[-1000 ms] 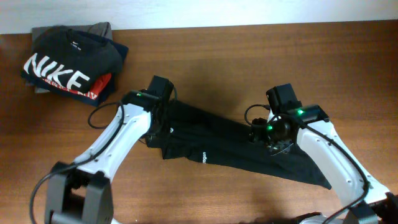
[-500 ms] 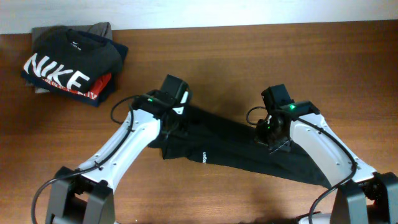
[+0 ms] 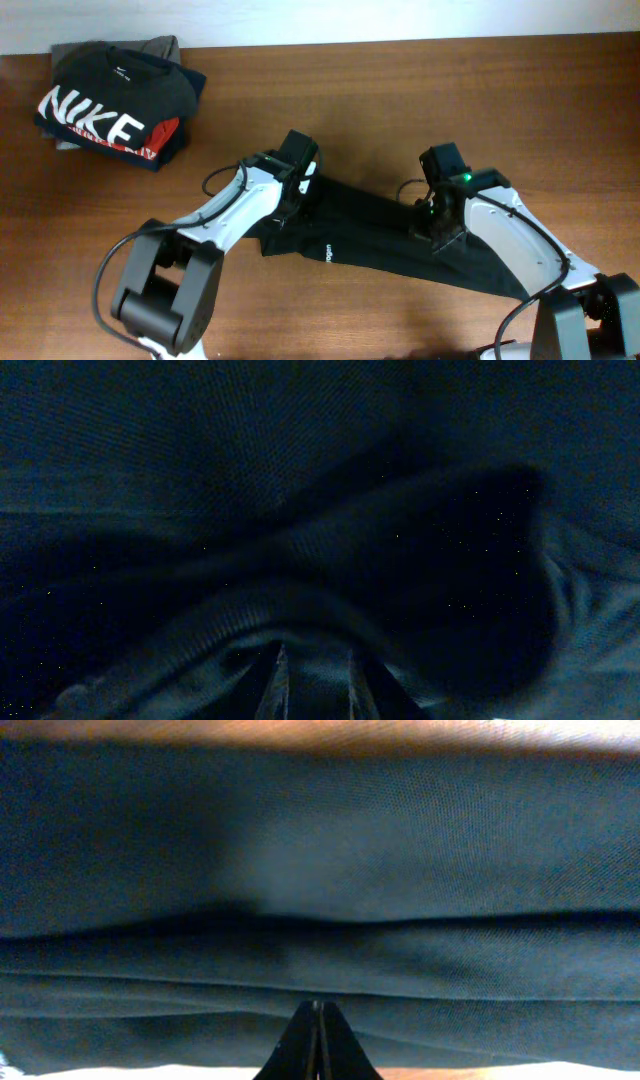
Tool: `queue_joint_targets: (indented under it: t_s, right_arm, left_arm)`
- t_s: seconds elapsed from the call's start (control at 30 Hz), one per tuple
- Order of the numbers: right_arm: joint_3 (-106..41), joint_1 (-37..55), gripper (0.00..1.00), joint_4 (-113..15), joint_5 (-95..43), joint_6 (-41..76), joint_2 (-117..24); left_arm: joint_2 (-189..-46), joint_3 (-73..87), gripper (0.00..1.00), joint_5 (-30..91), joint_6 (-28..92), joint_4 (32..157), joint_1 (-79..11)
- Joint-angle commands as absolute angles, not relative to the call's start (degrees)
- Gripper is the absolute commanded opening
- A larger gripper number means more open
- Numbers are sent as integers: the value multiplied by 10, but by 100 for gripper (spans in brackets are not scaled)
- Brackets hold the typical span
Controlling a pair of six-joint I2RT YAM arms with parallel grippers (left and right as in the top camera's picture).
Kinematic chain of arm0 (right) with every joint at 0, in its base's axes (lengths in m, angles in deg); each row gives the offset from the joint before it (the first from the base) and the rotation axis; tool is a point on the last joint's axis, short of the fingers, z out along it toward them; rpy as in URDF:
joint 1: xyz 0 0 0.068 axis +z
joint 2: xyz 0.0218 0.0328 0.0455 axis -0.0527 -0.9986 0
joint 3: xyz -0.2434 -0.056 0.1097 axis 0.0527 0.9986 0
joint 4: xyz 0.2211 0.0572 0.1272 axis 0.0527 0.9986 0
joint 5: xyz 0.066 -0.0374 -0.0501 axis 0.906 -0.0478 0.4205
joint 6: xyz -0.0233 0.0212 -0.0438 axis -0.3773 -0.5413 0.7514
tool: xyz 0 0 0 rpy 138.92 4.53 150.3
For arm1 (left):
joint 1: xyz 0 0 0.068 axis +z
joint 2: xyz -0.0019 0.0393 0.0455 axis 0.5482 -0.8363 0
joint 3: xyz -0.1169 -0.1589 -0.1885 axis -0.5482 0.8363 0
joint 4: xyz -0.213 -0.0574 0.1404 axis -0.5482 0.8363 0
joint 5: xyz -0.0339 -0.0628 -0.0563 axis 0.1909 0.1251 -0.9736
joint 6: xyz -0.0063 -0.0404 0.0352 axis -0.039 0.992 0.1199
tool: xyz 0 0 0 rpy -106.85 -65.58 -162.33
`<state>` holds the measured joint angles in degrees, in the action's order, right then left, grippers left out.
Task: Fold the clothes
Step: 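Pull the strip ends apart, left gripper leftward, right gripper rightward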
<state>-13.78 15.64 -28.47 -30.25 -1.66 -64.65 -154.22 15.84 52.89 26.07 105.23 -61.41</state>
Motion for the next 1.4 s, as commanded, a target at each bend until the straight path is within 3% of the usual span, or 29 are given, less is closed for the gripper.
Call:
queue_joint_targets:
  t_s: [0.0, 0.3, 0.77, 0.93, 1.1, 1.17, 1.37]
  right_arm:
    - [-107, 149, 4, -293, -318, -38, -650]
    - [-42, 51, 4, -305, -313, -57, -650]
    - [-15, -60, 4, -372, -314, -27, -650]
    - [-15, -65, 15, -410, -314, -5, -650]
    - [-17, -69, 18, -438, -314, -3, -650]
    - [-19, -68, 25, -450, -314, -3, -650]
    - [-50, -68, 30, -445, -311, 10, -650]
  left_arm:
    - [-1565, 156, 22, 523, 254, 1047, -610]
    - [-1593, 156, 22, 546, 275, 1064, -578]
    - [-1593, 156, 22, 569, 291, 1127, -450]
    - [-1592, 156, 22, 573, 291, 1139, -411]
    - [-1592, 156, 22, 584, 291, 1152, -383]
    - [-1593, 156, 22, 583, 291, 1155, -378]
    - [-1587, 156, 21, 581, 291, 1159, -379]
